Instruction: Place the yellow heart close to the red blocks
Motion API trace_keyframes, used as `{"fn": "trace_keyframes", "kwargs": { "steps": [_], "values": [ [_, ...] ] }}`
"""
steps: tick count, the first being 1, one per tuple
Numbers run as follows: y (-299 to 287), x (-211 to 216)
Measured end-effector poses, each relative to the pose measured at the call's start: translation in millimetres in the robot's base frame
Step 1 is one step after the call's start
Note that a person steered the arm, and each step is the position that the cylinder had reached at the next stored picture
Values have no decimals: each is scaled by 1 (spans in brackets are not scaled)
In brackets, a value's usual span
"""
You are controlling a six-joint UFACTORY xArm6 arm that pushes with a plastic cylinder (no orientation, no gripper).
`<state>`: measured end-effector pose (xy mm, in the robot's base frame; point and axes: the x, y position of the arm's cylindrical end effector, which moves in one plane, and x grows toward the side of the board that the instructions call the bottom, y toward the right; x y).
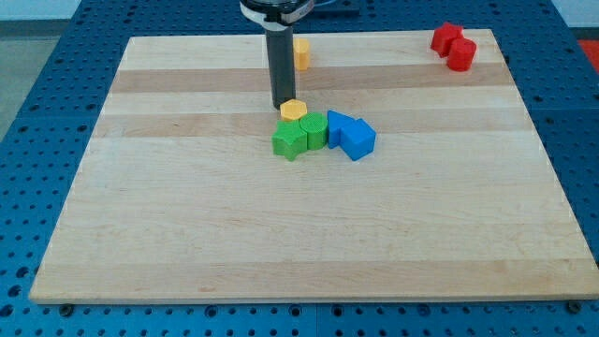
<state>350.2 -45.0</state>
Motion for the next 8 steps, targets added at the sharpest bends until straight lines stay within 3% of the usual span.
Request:
{"fn": "trace_keyframes", "kwargs": {
  "steps": [1,3,4,8],
  "values": [
    [-32,-9],
    [-71,-79],
    [-58,-106],
    [74,-109]
  ]
}}
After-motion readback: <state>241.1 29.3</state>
